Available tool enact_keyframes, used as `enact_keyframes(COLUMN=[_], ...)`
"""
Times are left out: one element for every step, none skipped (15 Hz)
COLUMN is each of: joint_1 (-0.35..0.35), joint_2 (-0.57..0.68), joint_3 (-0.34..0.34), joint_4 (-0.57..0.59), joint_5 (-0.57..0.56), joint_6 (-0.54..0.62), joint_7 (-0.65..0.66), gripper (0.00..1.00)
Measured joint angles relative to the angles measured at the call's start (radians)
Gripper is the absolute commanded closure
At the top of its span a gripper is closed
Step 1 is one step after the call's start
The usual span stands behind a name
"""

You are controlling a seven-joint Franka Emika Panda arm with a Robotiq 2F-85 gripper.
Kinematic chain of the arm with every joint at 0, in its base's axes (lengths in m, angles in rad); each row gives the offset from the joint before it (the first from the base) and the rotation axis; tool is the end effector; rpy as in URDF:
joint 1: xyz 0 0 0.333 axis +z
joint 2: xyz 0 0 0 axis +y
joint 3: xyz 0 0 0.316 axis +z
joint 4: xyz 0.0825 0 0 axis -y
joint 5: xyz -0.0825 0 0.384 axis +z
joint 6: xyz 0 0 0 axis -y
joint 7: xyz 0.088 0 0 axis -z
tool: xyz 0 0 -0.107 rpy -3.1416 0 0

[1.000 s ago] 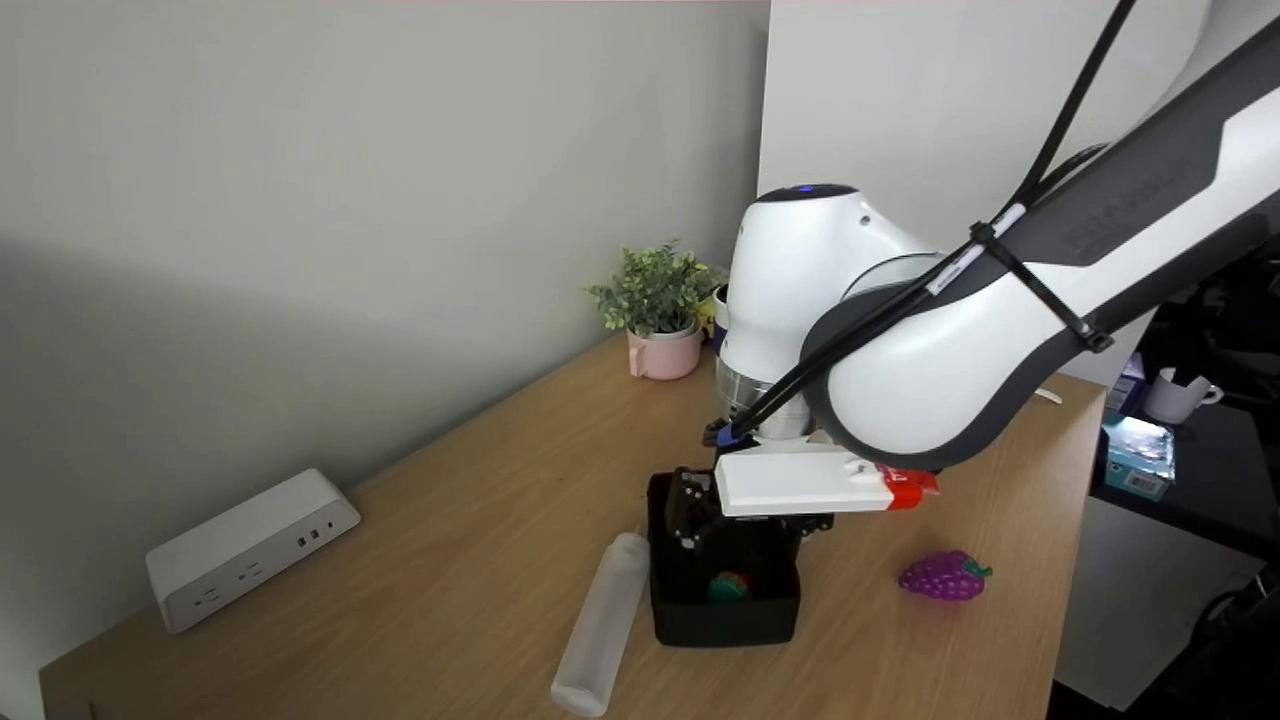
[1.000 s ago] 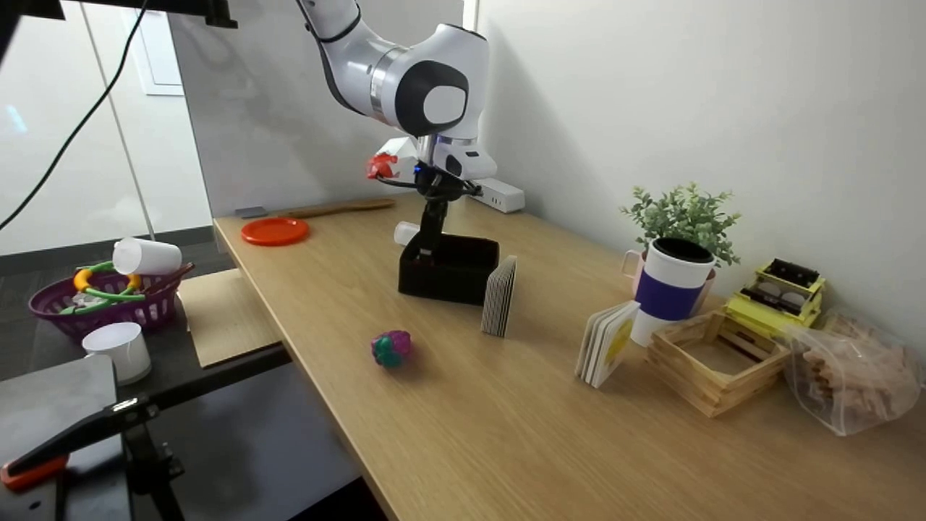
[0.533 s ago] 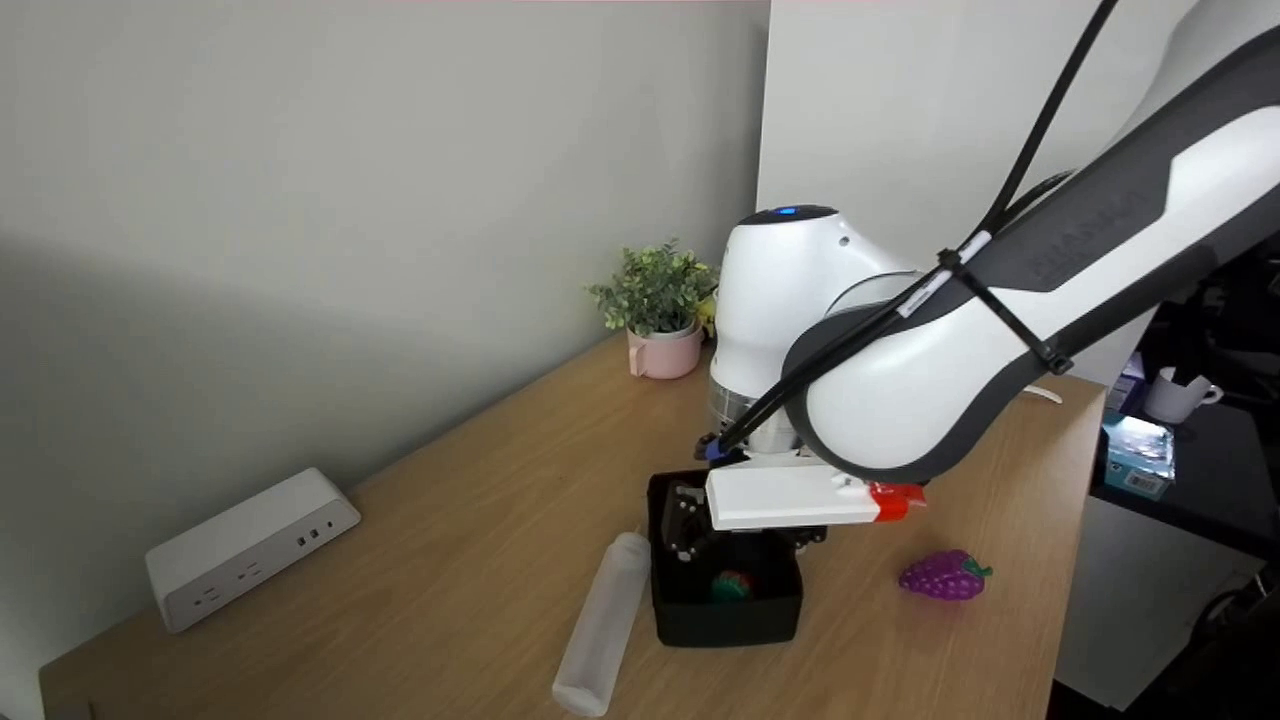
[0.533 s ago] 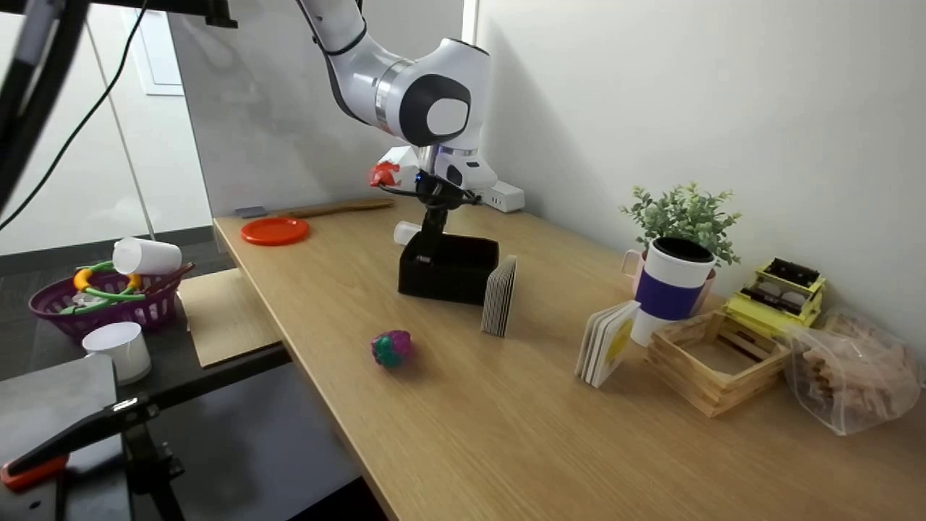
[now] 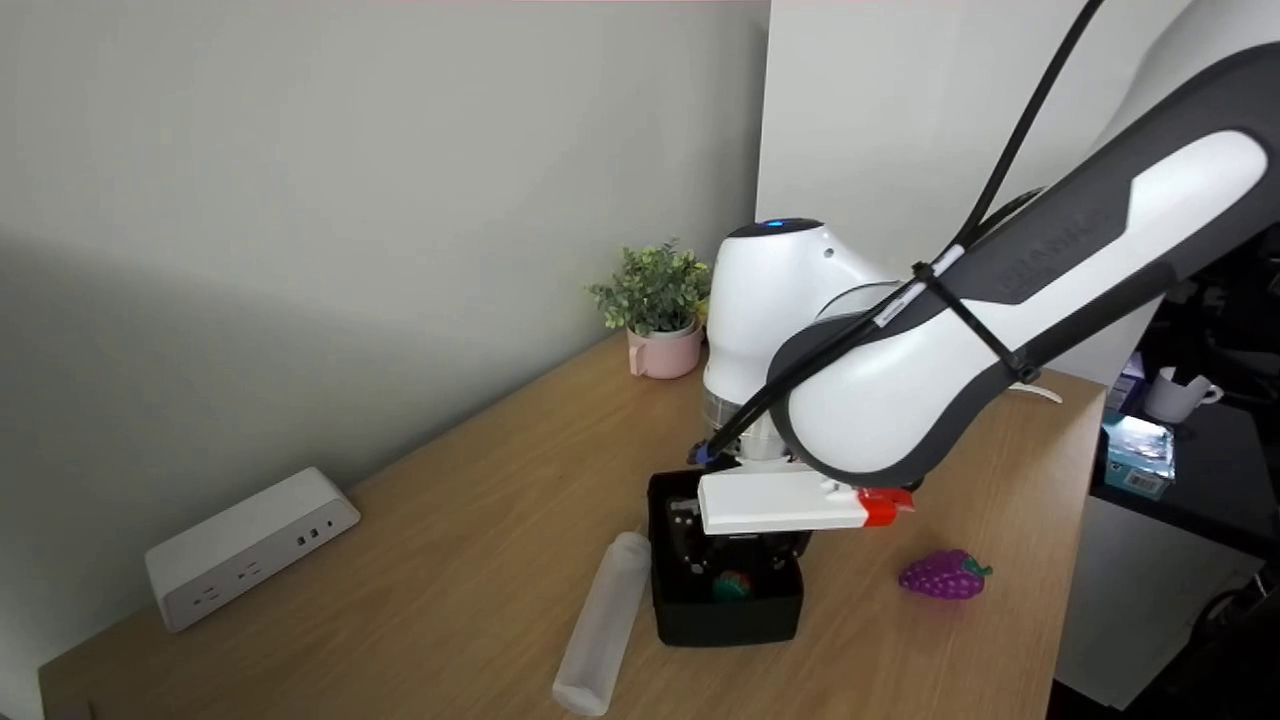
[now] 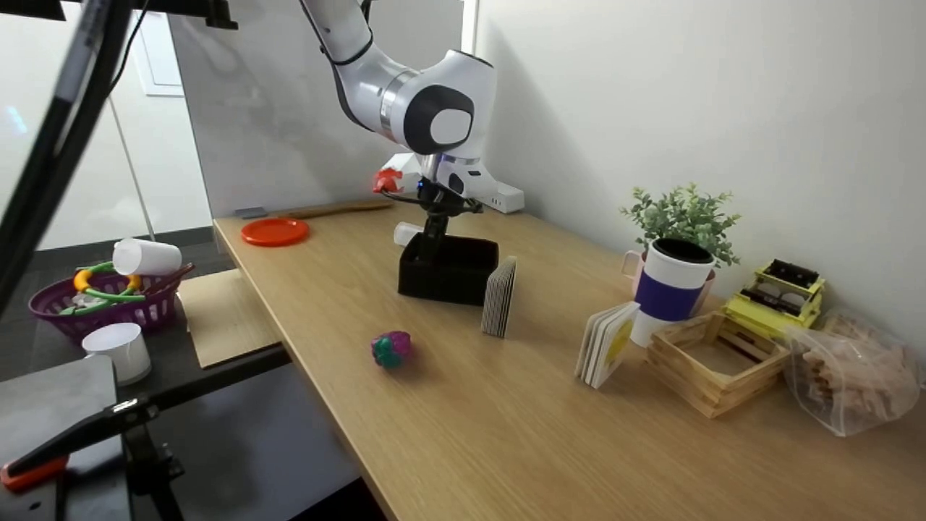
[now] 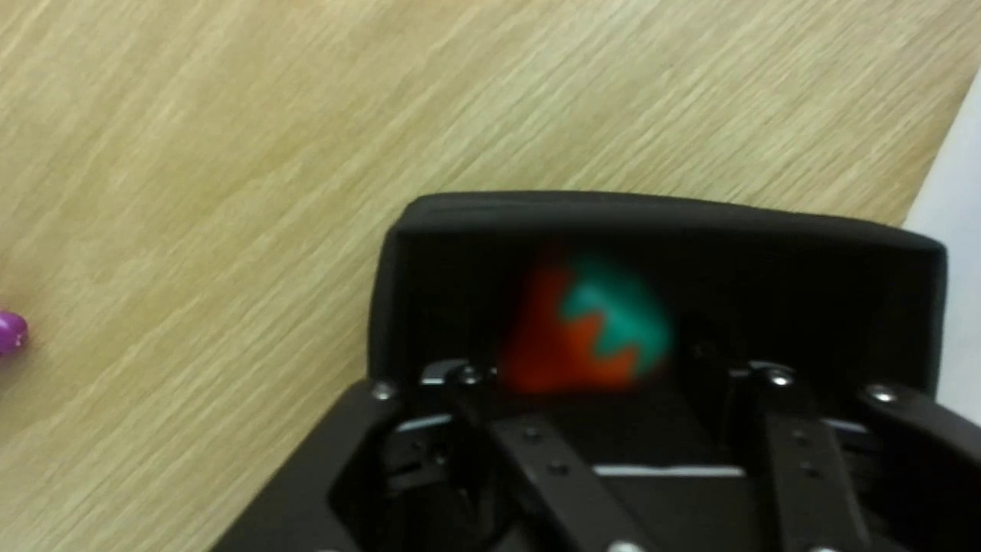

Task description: Take the fruits out of the box and place them on the table

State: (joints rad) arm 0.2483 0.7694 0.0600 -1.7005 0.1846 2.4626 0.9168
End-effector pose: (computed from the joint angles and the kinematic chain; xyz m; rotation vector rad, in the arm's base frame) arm 0.6396 0.1997 0.1465 -2.7938 1.1315 0.1463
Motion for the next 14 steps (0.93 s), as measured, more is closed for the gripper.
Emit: enact_keyframes(joint_1=[0.0,-0.001,-0.001,-0.001,-0.002,-0.002,-0.002,-0.002,-0.002,-0.002,-0.002,-0.001,0.002,0.005], joint_2=[0.002,0.002,0.002,0.002,0.002,0.002,0.002,0.002,0.002,0.002,0.0,-0.003,-0.007,-0.011], joint_3=[0.0,0.0,0.0,0.0,0.0,0.0,0.0,0.0,0.0,0.0,0.0,-0.001,-0.004,-0.006], joint_4=[0.001,0.001,0.004,0.006,0.008,0.009,0.01,0.011,0.011,0.012,0.012,0.012,0.012,0.012], joint_5=[0.0,0.001,0.001,0.001,0.001,0.001,0.001,0.001,0.001,0.001,0.001,0.001,0.0,-0.002], joint_6=[0.0,0.0,-0.002,-0.004,-0.005,-0.005,-0.005,-0.005,-0.005,-0.005,-0.005,-0.003,-0.001,0.001], joint_7=[0.0,0.0,0.0,0.0,0.0,0.0,0.0,0.0,0.0,0.0,0.0,0.001,0.003,0.006], gripper=[0.76,0.79,0.79,0.79,0.79,0.79,0.79,0.79,0.79,0.79,0.79,0.79,0.79,0.79])
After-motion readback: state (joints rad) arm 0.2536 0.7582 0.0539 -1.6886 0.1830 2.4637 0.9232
